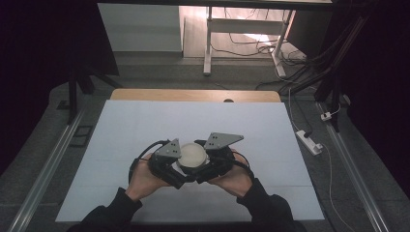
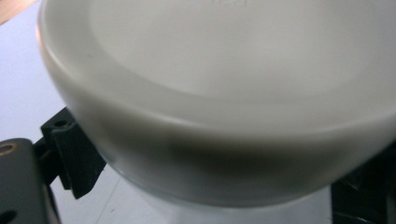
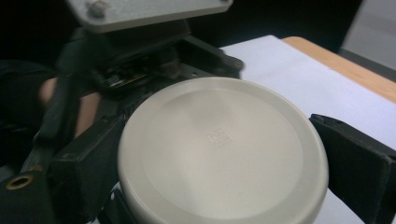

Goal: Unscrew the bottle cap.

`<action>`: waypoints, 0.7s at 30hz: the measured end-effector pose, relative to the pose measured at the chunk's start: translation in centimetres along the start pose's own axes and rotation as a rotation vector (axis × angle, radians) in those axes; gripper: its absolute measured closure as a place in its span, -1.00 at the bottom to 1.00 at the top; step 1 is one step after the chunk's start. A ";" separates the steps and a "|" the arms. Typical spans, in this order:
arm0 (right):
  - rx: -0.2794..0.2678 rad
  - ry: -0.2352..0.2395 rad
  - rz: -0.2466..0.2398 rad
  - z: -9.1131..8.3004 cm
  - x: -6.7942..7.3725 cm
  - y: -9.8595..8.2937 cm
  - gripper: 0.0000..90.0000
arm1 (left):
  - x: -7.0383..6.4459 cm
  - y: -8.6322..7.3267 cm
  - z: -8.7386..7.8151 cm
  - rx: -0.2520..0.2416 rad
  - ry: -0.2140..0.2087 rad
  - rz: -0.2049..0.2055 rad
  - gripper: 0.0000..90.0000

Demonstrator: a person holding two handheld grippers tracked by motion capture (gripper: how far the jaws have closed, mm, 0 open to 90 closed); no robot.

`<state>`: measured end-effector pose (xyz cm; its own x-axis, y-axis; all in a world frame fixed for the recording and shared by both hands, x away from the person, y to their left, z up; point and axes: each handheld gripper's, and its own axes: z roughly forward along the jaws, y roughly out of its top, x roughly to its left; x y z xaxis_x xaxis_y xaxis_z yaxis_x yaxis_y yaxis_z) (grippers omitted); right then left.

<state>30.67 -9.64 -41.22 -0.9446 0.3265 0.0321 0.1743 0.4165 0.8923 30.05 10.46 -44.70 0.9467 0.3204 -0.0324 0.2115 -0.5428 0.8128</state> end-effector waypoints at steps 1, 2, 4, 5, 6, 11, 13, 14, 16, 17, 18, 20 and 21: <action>0.001 0.022 -0.008 -0.1 -0.1 0.0 -0.84 | 0.0 0.0 0.0 -0.004 -0.017 0.001 -0.83; 0.003 0.042 -0.018 -0.2 -0.2 0.1 -0.84 | 0.0 0.0 -0.1 -0.004 -0.030 0.008 -0.83; 0.003 0.089 -0.028 -0.4 -0.4 0.1 -0.84 | 0.0 0.1 -0.1 -0.007 -0.064 0.025 -0.83; 0.001 0.113 -0.033 -0.5 -0.5 0.1 -0.84 | 0.0 0.1 -0.2 -0.006 -0.082 0.033 -0.83; 0.000 0.136 -0.038 -0.6 -0.6 0.1 -0.84 | 0.0 0.1 -0.2 -0.006 -0.082 0.033 -0.83; 0.009 0.228 -0.072 -0.9 -0.7 0.1 -0.84 | -0.2 0.0 -0.2 -0.007 -0.167 0.088 -0.83; 0.015 0.245 -0.088 -0.9 -0.7 0.1 -0.84 | -0.3 0.0 -0.2 -0.001 -0.168 0.094 -0.83; 0.016 0.251 -0.088 -0.9 -0.7 0.0 -0.84 | -0.3 0.0 -0.1 0.002 -0.165 0.095 -0.83; 0.018 0.255 -0.088 -0.8 -0.8 -0.1 -0.84 | -0.3 0.0 -0.1 0.005 -0.162 0.092 -0.83; 0.018 0.248 -0.084 -0.8 -0.8 -0.1 -0.84 | -0.3 0.0 -0.1 0.003 -0.151 0.081 -0.83; 0.016 0.237 -0.079 -0.8 -0.8 -0.1 -0.85 | -0.2 0.0 -0.1 0.004 -0.145 0.076 -0.83; 0.003 0.209 -0.060 -0.8 -0.7 0.0 -0.94 | -0.2 0.0 -0.1 0.003 -0.115 0.063 -0.83; -0.002 0.189 -0.053 -0.9 -0.6 0.1 -0.96 | -0.2 0.0 0.0 0.003 -0.098 0.055 -0.83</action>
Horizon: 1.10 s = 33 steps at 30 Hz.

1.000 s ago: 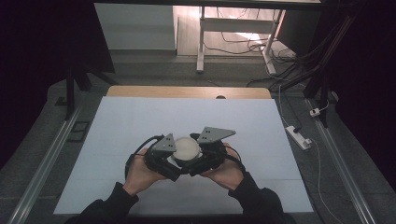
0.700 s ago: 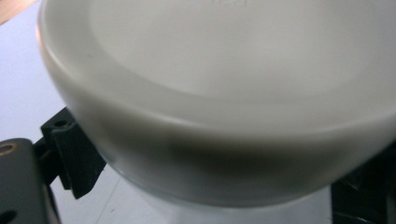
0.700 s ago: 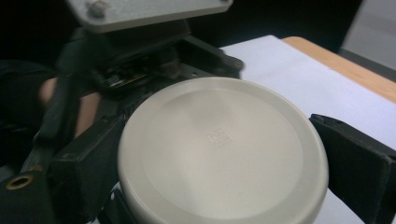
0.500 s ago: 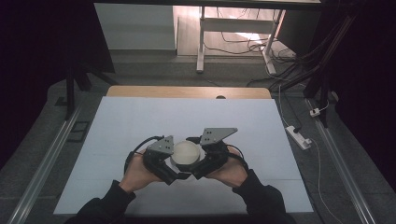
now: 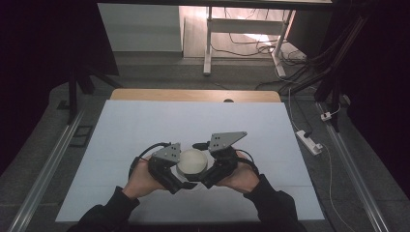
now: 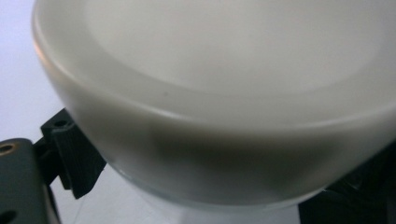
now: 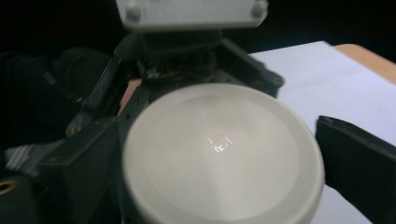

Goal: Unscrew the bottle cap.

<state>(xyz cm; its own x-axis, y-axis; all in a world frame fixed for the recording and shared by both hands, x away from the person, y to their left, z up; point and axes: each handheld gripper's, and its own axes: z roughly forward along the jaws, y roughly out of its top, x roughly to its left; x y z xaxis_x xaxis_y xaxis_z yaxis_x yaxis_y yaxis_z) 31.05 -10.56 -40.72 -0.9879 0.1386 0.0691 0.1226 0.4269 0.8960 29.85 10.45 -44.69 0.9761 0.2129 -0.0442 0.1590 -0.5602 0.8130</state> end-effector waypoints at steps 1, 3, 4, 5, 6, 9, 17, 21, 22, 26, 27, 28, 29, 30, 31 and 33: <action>-0.001 -0.019 0.007 -0.1 0.1 0.1 -0.99 | 0.0 0.0 0.0 0.002 0.021 -0.012 -0.83; -0.002 -0.059 0.025 -0.1 0.3 0.4 -1.00 | 0.0 0.0 0.1 0.006 0.043 -0.019 -0.83; 0.006 -0.096 0.040 -0.1 0.4 0.5 -1.00 | 0.0 0.1 0.1 0.005 0.068 -0.038 -0.83; 0.013 -0.124 0.045 0.1 0.5 0.5 -1.00 | 0.0 0.1 0.2 0.007 0.098 -0.052 -0.83; 0.016 -0.143 0.047 0.2 0.5 0.5 -1.00 | -0.1 0.2 0.2 0.008 0.114 -0.058 -0.83; 0.027 -0.208 0.048 0.8 0.8 0.3 -0.96 | -0.3 0.4 0.3 0.017 0.159 -0.075 -0.83; 0.019 -0.219 0.046 1.1 0.7 -0.1 -0.85 | -0.1 0.3 0.1 0.015 0.129 -0.066 -0.83; 0.015 -0.150 0.037 0.9 0.5 -0.1 -0.85 | 0.2 0.0 -0.1 0.002 0.050 -0.043 -0.83; 0.015 -0.135 0.036 0.8 0.5 -0.1 -0.85 | 0.3 0.0 -0.1 0.000 0.039 -0.042 -0.83; 0.008 -0.117 0.022 0.6 0.5 0.0 -0.84 | 0.2 0.0 0.1 0.014 0.030 -0.027 -0.83; 0.006 -0.116 0.019 0.5 0.5 0.1 -0.84 | 0.2 -0.1 0.2 0.017 0.031 -0.027 -0.83; 0.004 -0.116 0.018 0.5 0.6 0.1 -0.84 | 0.2 -0.1 0.3 0.016 0.031 -0.029 -0.83; 0.003 -0.117 0.018 0.4 0.5 0.1 -0.84 | 0.3 -0.1 0.3 0.015 0.031 -0.030 -0.83; 0.004 -0.119 0.018 0.4 0.5 0.1 -0.84 | 0.3 -0.1 0.4 0.016 0.032 -0.032 -0.83; 0.005 -0.120 0.018 0.4 0.5 0.1 -0.84 | 0.3 -0.2 0.4 0.016 0.033 -0.033 -0.83; 0.008 -0.120 0.023 0.3 0.4 0.1 -0.84 | 0.4 -0.2 0.4 0.018 0.040 -0.037 -0.83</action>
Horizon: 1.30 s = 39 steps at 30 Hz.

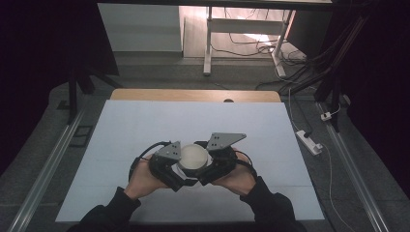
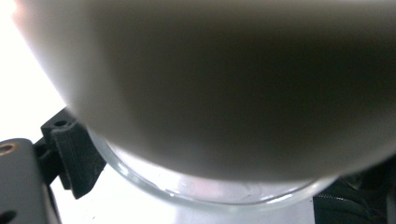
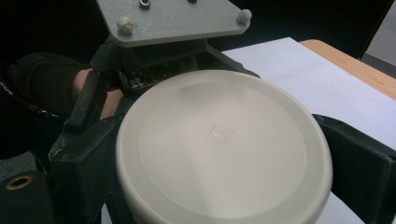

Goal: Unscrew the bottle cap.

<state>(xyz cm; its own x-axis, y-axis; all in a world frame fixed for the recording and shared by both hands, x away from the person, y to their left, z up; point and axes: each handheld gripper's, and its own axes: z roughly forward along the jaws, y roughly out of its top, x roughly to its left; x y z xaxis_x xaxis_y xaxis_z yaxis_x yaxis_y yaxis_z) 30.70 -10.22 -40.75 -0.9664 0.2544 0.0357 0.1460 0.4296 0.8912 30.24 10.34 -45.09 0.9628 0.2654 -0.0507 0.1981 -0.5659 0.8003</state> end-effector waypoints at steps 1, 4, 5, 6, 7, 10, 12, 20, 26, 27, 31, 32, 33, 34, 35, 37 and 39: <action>0.000 -0.001 -0.001 0.0 -0.1 0.0 -0.84 | 0.0 0.0 0.0 0.000 0.002 0.000 -0.83; -0.004 -0.002 0.000 -0.1 -0.1 0.0 -0.84 | 0.1 -0.1 -0.1 0.002 0.009 -0.002 -0.83; -0.003 -0.007 -0.001 -0.1 -0.1 0.0 -0.84 | 0.2 -0.2 -0.1 0.002 0.017 -0.007 -0.83; -0.003 -0.008 -0.003 -0.2 0.0 0.1 -0.84 | 0.3 -0.2 -0.1 0.000 0.020 -0.011 -0.83; -0.003 -0.009 -0.005 -0.2 0.0 0.1 -0.84 | 0.3 -0.2 -0.1 0.000 0.020 -0.011 -0.83; -0.004 -0.010 -0.006 -0.2 0.1 0.1 -0.84 | 0.6 -0.4 -0.2 0.000 0.036 -0.023 -0.83; -0.005 -0.010 -0.009 -0.3 0.1 0.1 -0.84 | 0.7 -0.5 -0.3 -0.002 0.042 -0.031 -0.83; 0.010 -0.014 -0.001 -0.6 0.5 0.0 -0.85 | 1.3 -0.8 -0.5 0.007 0.073 -0.054 -0.83; 0.020 -0.019 -0.003 -0.8 1.0 -0.4 -0.84 | 1.9 -0.9 -0.5 0.000 0.095 -0.077 -0.83; 0.018 -0.017 -0.004 -0.8 1.0 -0.4 -0.84 | 1.9 -0.9 -0.5 0.000 0.095 -0.077 -0.83; 0.019 -0.018 -0.003 -0.9 1.3 -0.5 -0.84 | 2.3 -0.9 -0.6 0.002 0.107 -0.078 -0.83; 0.019 -0.018 -0.009 -1.0 1.4 -0.5 -0.84 | 2.4 -0.9 -0.6 0.002 0.111 -0.080 -0.83; 0.019 -0.020 -0.011 -1.0 1.5 -0.6 -0.84 | 2.7 -0.9 -0.6 0.000 0.116 -0.087 -0.83; 0.020 -0.021 -0.012 -1.0 1.5 -0.6 -0.84 | 2.8 -0.9 -0.6 -0.005 0.119 -0.092 -0.83; 0.018 -0.021 -0.014 -1.1 1.6 -0.7 -0.84 | 2.9 -0.9 -0.6 -0.005 0.123 -0.094 -0.83; 0.015 -0.021 -0.015 -1.2 1.7 -0.8 -0.84 | 3.1 -0.9 -0.6 -0.003 0.126 -0.093 -0.83; 0.014 -0.022 -0.017 -1.2 1.8 -0.8 -0.84 | 3.3 -0.9 -0.6 -0.008 0.129 -0.098 -0.83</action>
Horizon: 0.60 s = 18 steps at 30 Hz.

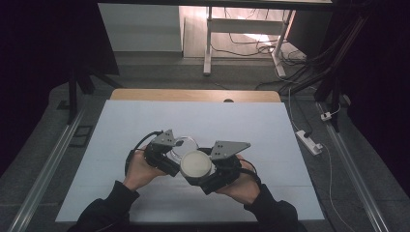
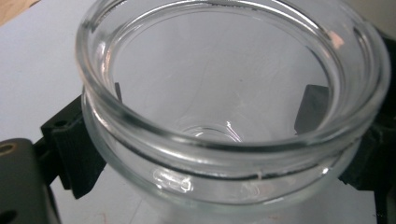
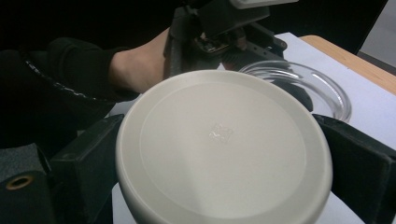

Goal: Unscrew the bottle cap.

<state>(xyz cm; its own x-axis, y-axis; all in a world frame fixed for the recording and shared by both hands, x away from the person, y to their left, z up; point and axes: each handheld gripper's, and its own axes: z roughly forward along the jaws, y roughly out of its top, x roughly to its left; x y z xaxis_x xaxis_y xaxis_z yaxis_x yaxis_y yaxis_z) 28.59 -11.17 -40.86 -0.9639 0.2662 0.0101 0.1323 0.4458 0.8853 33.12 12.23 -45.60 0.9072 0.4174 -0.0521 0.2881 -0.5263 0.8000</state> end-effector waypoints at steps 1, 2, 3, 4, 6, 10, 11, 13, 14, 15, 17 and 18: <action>0.000 0.000 0.000 0.0 0.0 0.0 -0.84 | 0.1 0.0 0.0 -0.004 0.002 -0.003 -0.83; -0.001 0.001 0.000 0.0 0.1 0.0 -0.84 | 0.2 0.0 0.0 -0.004 0.004 -0.006 -0.83; -0.001 0.001 -0.002 0.0 0.2 -0.1 -0.84 | 0.4 0.0 0.1 -0.003 0.007 -0.008 -0.83; 0.001 0.001 -0.001 0.0 0.2 -0.2 -0.84 | 0.4 0.0 0.1 -0.003 0.007 -0.008 -0.83; 0.001 0.000 -0.001 0.1 0.2 -0.3 -0.84 | 0.6 0.1 0.2 -0.002 0.009 -0.007 -0.83; 0.003 0.000 0.001 0.1 0.4 -0.5 -0.84 | 1.1 0.3 0.3 -0.006 0.013 -0.009 -0.83; 0.002 -0.002 0.001 0.0 0.4 -0.6 -0.84 | 1.2 0.3 0.3 -0.007 0.014 -0.008 -0.83; -0.002 -0.003 0.004 0.0 0.4 -0.7 -0.84 | 1.2 0.4 0.4 -0.012 0.015 -0.013 -0.83; -0.002 -0.003 0.004 0.0 0.4 -0.7 -0.84 | 1.3 0.4 0.4 -0.012 0.013 -0.012 -0.83; 0.000 -0.004 0.006 0.0 0.5 -0.7 -0.84 | 1.4 0.4 0.5 -0.012 0.015 -0.011 -0.83; 0.001 -0.006 0.011 0.1 0.6 -1.0 -0.84 | 1.5 0.5 0.5 -0.008 0.015 -0.007 -0.83; 0.001 -0.008 0.011 0.1 0.6 -1.1 -0.84 | 1.5 0.6 0.6 -0.011 0.016 -0.009 -0.83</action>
<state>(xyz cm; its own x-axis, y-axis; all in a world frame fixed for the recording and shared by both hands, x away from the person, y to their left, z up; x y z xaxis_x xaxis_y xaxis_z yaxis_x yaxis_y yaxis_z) 27.86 -11.40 -41.84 -0.9604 0.2780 0.0164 0.1435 0.4438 0.8846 34.89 12.07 -45.56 0.8996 0.4339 -0.0497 0.2926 -0.5143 0.8061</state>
